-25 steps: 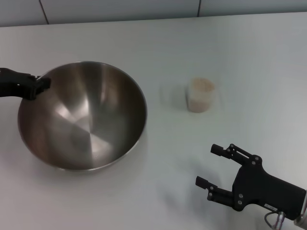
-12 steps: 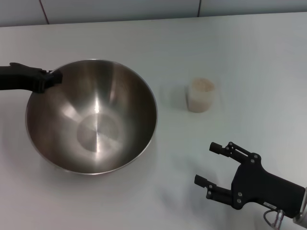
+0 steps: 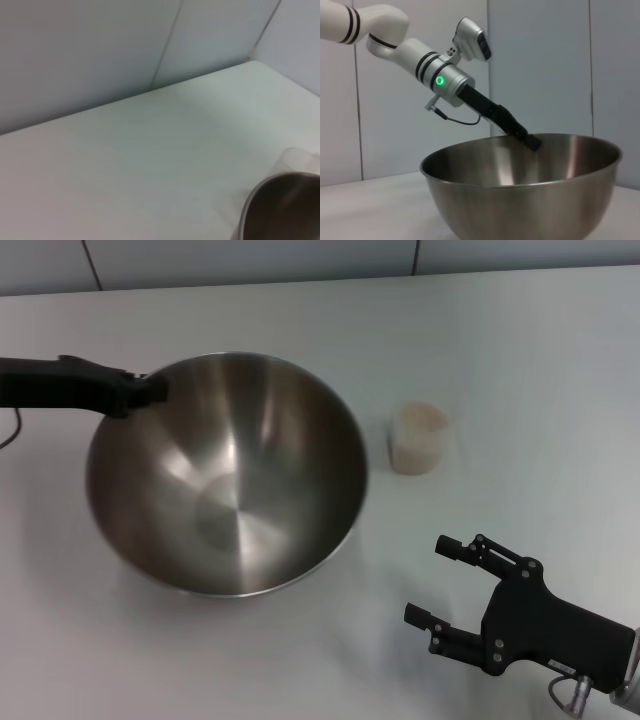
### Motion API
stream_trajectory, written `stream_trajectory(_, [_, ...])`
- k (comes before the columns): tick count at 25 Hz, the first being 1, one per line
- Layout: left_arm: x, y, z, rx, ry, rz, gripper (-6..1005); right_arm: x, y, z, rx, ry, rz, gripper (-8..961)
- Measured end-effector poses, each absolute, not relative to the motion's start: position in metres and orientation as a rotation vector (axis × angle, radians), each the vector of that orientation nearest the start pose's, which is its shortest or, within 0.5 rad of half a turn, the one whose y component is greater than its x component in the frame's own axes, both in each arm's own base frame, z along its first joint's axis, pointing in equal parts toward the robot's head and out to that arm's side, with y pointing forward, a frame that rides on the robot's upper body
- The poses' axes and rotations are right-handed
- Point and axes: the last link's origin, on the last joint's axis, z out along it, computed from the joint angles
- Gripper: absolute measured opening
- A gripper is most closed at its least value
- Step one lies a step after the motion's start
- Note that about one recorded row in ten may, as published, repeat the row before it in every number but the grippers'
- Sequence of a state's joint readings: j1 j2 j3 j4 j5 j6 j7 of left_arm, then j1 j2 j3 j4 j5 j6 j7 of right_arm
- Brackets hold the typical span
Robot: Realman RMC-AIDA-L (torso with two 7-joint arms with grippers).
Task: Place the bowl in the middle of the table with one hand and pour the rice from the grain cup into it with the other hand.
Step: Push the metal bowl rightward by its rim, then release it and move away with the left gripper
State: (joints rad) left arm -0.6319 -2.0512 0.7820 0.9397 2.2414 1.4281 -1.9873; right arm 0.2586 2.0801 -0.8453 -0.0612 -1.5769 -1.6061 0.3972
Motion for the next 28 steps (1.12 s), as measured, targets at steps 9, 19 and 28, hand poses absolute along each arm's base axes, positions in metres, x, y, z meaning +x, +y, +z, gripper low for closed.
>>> stream_trajectory(9, [-0.225, 0.391, 0.025, -2.630, -0.954, -0.308, 43, 0.316, 0.189, -0.072, -2.439, 0.328, 0.926, 802])
stream_trajectory(19, [-0.231, 0.389, 0.015, -2.636, -0.959, -0.299, 42, 0.315, 0.191, -0.071, -2.442, 0.321, 0.927, 801])
stream_trajectory(28, [-0.230, 0.392, 0.003, -2.659, -0.933, -0.295, 43, 0.314, 0.191, -0.072, -2.442, 0.322, 0.929, 802])
